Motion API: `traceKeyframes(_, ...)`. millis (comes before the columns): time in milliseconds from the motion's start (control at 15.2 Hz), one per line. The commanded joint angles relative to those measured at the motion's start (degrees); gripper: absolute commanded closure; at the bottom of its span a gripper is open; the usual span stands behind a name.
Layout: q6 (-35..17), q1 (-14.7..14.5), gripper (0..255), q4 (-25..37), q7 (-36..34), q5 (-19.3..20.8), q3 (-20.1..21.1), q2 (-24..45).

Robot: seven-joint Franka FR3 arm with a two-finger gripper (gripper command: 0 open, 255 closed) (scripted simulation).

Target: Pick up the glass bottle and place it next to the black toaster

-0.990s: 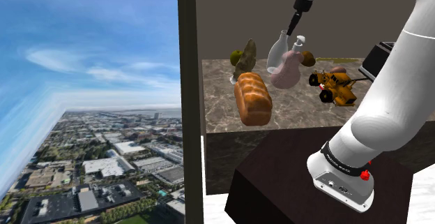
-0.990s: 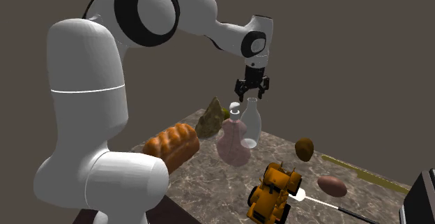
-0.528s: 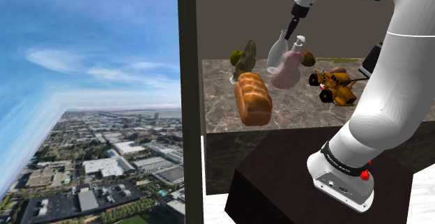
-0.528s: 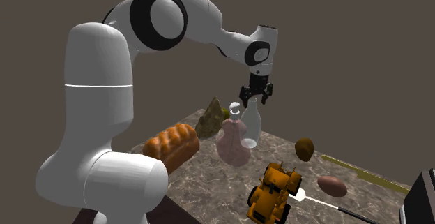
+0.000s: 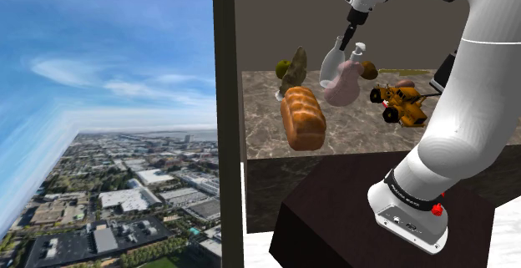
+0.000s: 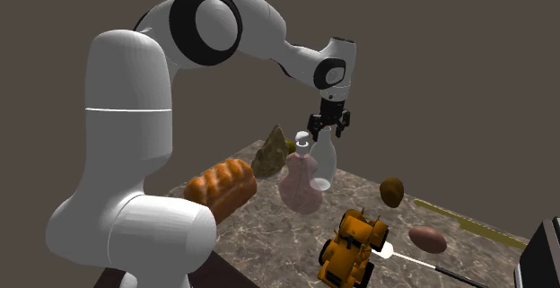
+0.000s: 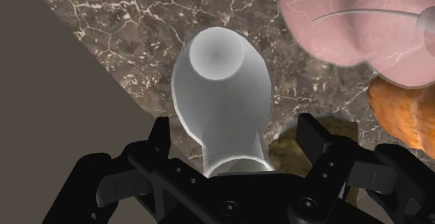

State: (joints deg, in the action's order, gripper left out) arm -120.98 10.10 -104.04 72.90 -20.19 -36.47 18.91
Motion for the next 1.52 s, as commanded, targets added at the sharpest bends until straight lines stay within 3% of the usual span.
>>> traceKeyframes(0, 0.0, 0.0, 0, 0.0, 0.0, 0.0, 0.0, 0.0)
traceKeyframes(66, 0.0, 0.0, 0, 0.0, 0.0, 0.0, 0.0, 0.0)
traceKeyframes(132, 0.0, 0.0, 255, 0.0, 0.0, 0.0, 0.0, 0.0)
traceKeyframes(726, 0.0, 0.0, 255, 0.0, 0.0, 0.0, 0.0, 0.0)
traceKeyframes(1452, 7.1, -0.6, 255, 4.9, -2.4, 2.9, -1.1, -3.0)
